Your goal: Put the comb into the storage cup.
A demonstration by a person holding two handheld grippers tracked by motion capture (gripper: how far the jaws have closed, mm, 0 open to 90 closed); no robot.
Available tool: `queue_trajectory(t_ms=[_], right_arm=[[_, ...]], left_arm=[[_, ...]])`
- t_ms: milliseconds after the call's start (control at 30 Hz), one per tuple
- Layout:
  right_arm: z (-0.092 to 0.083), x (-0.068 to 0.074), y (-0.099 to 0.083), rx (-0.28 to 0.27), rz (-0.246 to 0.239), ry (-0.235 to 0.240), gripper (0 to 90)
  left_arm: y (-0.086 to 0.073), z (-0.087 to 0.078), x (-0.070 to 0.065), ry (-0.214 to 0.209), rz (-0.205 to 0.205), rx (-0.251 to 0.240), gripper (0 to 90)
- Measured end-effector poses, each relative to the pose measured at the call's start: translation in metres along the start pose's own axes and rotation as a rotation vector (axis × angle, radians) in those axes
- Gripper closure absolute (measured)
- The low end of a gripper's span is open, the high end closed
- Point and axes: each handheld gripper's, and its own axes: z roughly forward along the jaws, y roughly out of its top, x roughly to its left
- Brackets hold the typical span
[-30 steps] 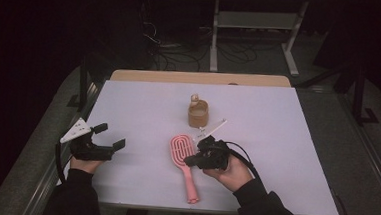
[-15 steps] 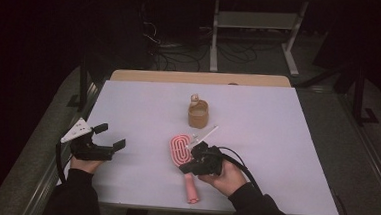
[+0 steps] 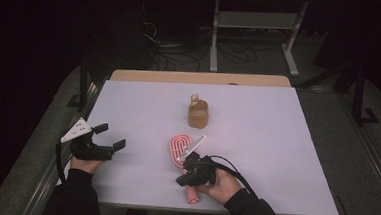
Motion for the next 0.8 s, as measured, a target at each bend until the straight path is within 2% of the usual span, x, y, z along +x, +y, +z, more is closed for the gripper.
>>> queue_trajectory(t_ms=[433, 800], right_arm=[[0.005, 0.004, -0.004, 0.082, -0.031, 0.001, 88.6], [-0.005, -0.003, -0.014, 0.068, -0.011, -0.006, 88.6]], left_arm=[[0.000, 0.000, 0.000, 0.004, 0.000, 0.000, 0.0], [0.000, 0.000, 0.000, 0.003, -0.001, 0.002, 0.0]])
